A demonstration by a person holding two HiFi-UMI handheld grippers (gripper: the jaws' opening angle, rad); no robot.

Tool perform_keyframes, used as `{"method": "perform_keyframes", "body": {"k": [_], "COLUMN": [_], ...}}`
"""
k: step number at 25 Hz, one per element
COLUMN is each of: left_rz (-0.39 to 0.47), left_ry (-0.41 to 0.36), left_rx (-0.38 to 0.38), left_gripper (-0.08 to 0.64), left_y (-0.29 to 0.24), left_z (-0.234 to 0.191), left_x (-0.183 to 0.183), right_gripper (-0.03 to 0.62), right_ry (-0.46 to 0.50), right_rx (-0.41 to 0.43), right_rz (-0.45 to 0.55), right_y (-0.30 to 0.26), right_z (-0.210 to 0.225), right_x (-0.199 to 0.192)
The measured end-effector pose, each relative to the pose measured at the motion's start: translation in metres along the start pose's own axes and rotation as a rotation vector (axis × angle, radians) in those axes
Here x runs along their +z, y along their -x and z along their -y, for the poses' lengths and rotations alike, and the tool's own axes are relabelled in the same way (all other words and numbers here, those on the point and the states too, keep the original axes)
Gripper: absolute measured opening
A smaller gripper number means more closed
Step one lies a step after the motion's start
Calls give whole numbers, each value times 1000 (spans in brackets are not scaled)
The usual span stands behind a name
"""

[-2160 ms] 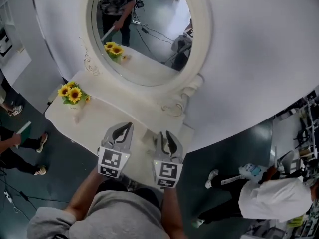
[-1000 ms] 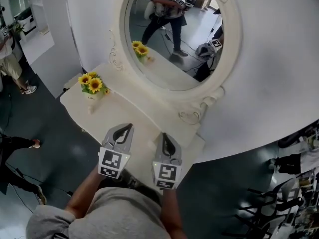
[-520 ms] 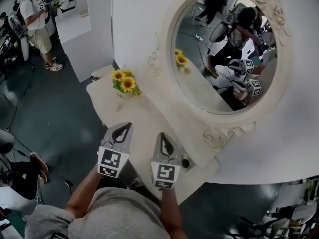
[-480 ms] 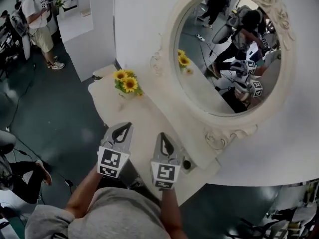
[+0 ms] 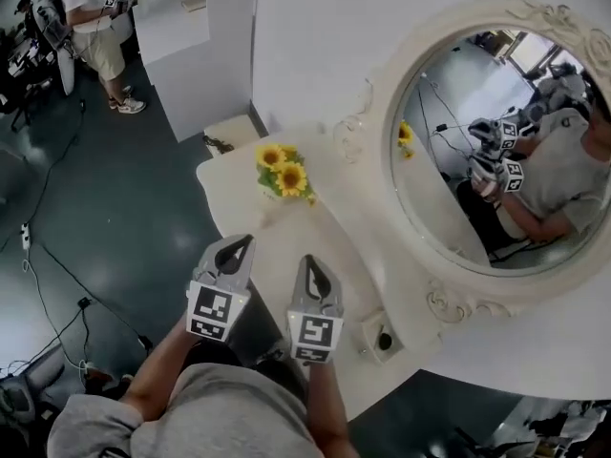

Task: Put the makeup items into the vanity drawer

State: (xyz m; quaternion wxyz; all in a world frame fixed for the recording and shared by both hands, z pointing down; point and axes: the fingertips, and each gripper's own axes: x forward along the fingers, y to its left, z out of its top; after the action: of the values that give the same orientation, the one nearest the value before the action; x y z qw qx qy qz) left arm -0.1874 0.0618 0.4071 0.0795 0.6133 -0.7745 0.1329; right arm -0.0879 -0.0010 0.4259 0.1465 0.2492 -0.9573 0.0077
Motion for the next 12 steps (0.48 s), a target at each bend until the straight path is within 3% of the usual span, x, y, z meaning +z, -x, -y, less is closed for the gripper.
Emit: {"method": "perform_keyframes", "body": {"k": [12], "left_rz": [-115], "left_ry": [39], "left_rx": [-60], "left_gripper": [11], "left_y": [-50], "left_z": [-80], "left_x": [-58], "right_gripper": [6], "right_ry": [-54], "right_rx": [-4], "right_rz": [-120], "right_y": [-100], "right_z": [-46], "right_x": [-33]}}
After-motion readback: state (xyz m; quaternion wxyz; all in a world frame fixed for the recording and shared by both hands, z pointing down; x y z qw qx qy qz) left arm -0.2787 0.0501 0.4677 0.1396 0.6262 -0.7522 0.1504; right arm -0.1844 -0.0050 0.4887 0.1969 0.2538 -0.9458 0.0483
